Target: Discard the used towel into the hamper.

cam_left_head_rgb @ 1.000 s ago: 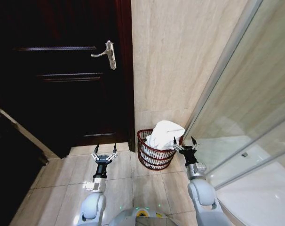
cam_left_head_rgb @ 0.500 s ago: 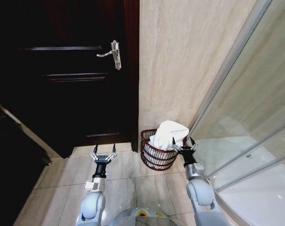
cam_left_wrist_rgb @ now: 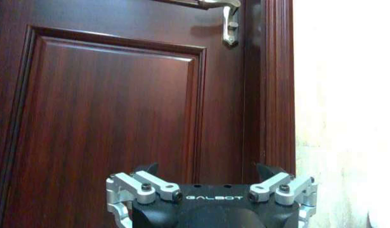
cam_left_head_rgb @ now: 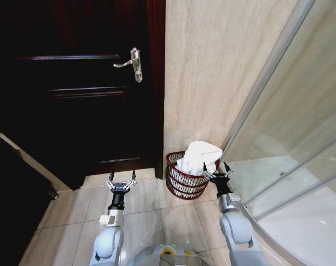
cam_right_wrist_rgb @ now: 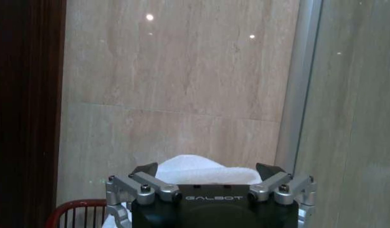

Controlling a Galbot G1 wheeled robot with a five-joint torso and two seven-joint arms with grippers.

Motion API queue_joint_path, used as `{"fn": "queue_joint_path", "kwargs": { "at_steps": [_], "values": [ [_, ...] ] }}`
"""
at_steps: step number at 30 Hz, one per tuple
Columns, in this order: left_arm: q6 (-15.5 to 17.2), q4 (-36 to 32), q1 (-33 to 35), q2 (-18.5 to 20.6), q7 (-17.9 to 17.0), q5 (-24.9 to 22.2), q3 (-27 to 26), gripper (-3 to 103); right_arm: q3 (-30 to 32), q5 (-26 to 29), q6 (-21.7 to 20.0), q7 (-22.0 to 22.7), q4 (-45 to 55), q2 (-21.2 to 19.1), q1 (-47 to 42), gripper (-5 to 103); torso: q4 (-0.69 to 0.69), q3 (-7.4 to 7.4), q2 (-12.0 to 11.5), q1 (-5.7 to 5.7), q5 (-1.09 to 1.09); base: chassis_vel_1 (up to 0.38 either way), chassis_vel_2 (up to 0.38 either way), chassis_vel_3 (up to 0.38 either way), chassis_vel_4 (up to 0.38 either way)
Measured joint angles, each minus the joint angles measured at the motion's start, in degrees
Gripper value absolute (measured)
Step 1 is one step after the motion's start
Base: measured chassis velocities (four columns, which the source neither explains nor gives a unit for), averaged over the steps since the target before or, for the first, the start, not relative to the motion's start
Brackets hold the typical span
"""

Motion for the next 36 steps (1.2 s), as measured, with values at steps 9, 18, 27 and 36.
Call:
{"fn": "queue_joint_path", "kwargs": {
  "at_steps": [9, 18, 27, 36],
  "values": [
    [-0.61, 0.68, -0.23, 0.02, -0.01, -0.93, -0.13, 100, -0.25, 0.01, -0.12, 0.14, -0.07, 0.23, -0.04, 100, 0.0, 0.0, 0.0, 0.0, 0.0, 0.026, 0.032, -0.056, -0.059],
    [-0.68, 0.66, -0.33, 0.09, 0.02, -1.12, -0.19, 100, 0.16, 4.18, -1.84, 0.2, -1.64, -0.6, 1.63, 100, -0.01, 0.0, 0.0, 0.0, 0.0, 0.043, 0.037, -0.035, -0.039],
    [-0.44, 0.4, -0.36, 0.04, 0.25, -0.09, -0.25, 100, 0.68, 14.42, -10.52, 0.36, -12.11, -6.08, 16.36, 100, 0.01, 0.01, 0.0, 0.0, 0.0, 0.0, 0.0, 0.0, 0.0],
    [1.89, -0.3, -1.82, 0.0, 0.37, 2.98, -0.22, 100, -2.74, 17.82, -18.95, -0.77, -20.79, -7.74, 26.3, 100, 0.0, 0.01, -0.01, 0.0, 0.0, 0.0, 0.0, 0.0, 0.0]
  ]
}}
